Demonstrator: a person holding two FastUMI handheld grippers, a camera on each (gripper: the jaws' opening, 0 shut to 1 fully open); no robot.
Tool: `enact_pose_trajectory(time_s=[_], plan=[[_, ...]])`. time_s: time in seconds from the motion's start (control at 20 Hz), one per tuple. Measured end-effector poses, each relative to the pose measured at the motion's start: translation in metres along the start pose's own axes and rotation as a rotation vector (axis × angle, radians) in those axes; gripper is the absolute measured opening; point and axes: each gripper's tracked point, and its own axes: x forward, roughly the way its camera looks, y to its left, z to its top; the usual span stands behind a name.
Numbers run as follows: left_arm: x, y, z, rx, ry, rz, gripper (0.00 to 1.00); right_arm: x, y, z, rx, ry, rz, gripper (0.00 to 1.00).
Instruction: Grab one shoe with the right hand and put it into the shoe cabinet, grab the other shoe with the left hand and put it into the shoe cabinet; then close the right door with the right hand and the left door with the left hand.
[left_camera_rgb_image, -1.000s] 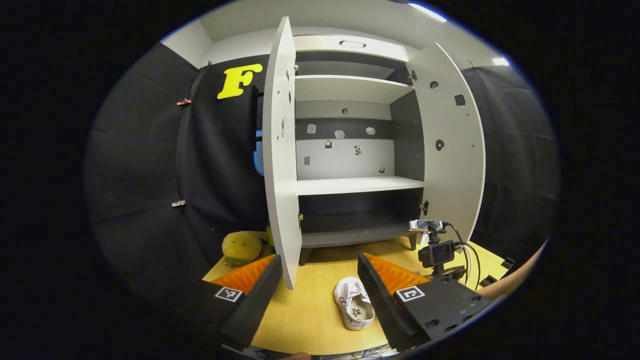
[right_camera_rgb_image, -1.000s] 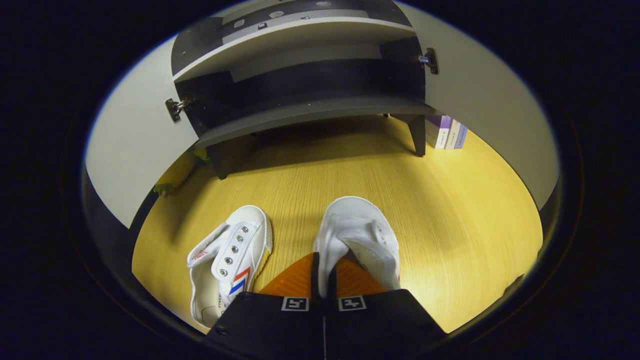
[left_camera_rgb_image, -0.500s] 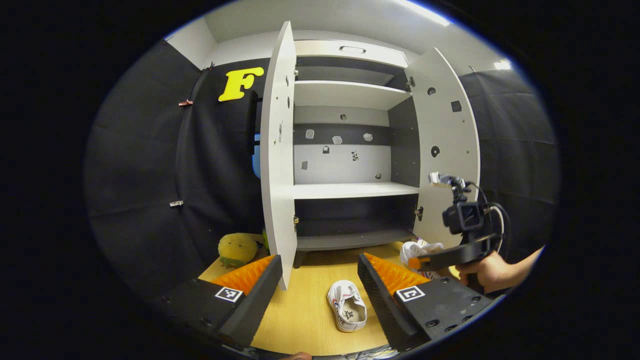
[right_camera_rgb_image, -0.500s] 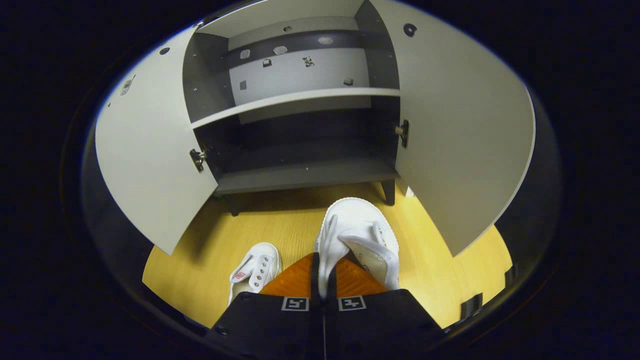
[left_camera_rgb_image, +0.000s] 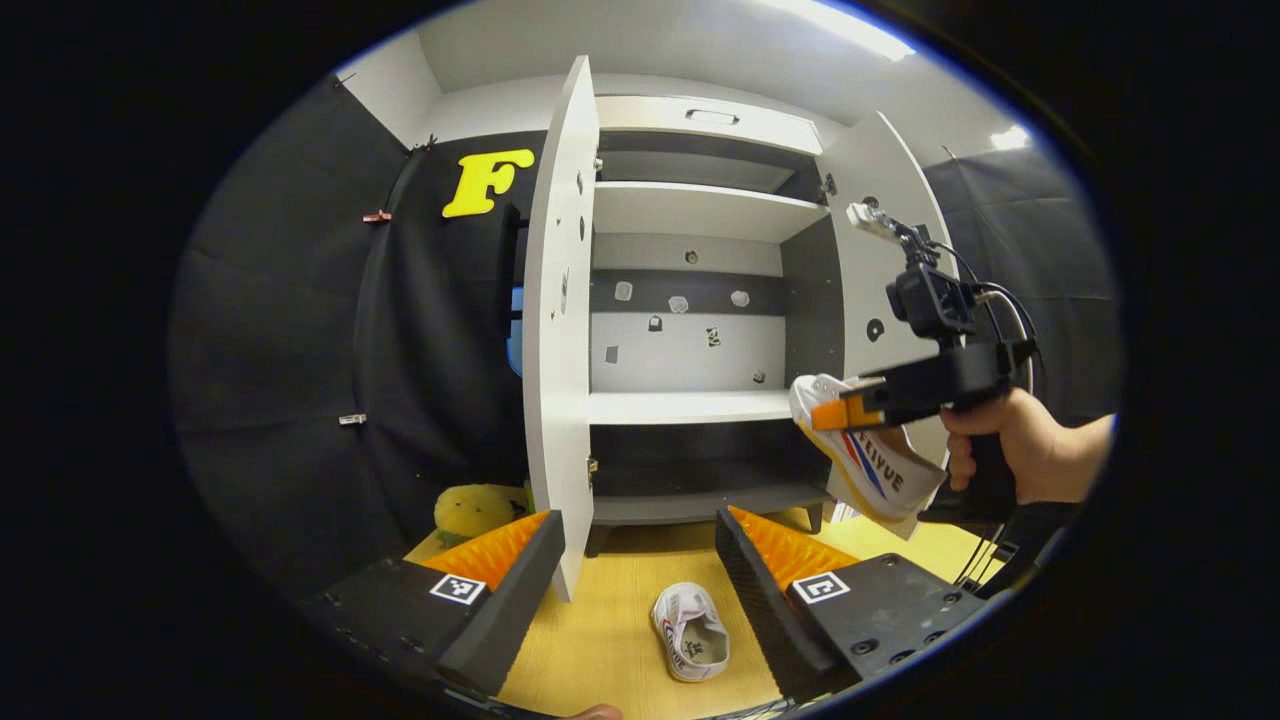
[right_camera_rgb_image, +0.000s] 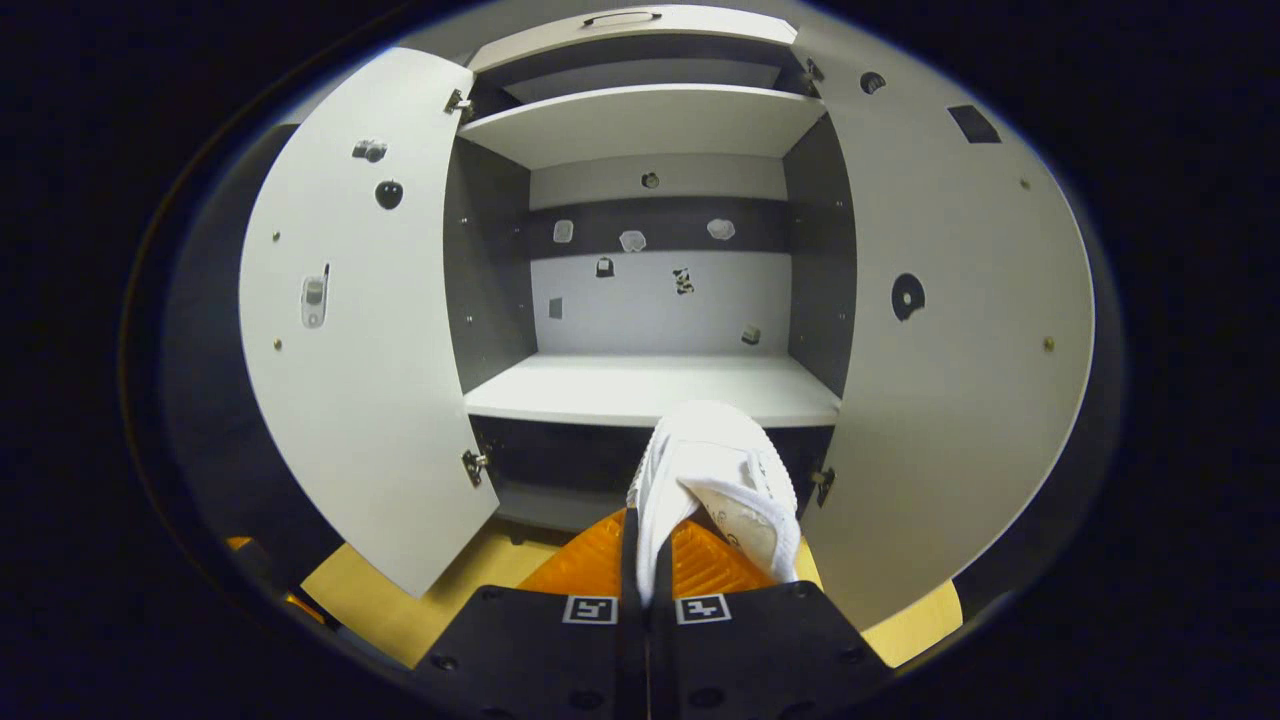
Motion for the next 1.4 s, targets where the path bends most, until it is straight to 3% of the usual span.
enact_pose_trajectory(time_s=[0.2, 0.65, 1.0, 1.2, 1.4], plan=[[0.008, -0.004, 0.010, 0.003, -0.011, 0.005, 0.95, 0.035, -0.008, 0.036, 0.017, -0.026, 0.019, 0.06], [0.028, 0.010, 0.015, 0.001, 0.037, 0.121, 0.95, 0.164, -0.029, 0.132, -0.066, -0.110, 0.007, 0.06], [0.033, 0.026, 0.021, -0.020, 0.043, 0.213, 0.95, 0.271, -0.069, 0.124, -0.085, 0.020, -0.089, 0.06], [0.022, 0.036, 0.007, -0.007, 0.102, 0.277, 0.95, 0.313, -0.083, 0.106, -0.129, 0.099, -0.101, 0.06], [0.021, 0.037, -0.003, -0.026, 0.142, 0.314, 0.95, 0.333, -0.080, 0.089, -0.100, 0.180, -0.085, 0.07]])
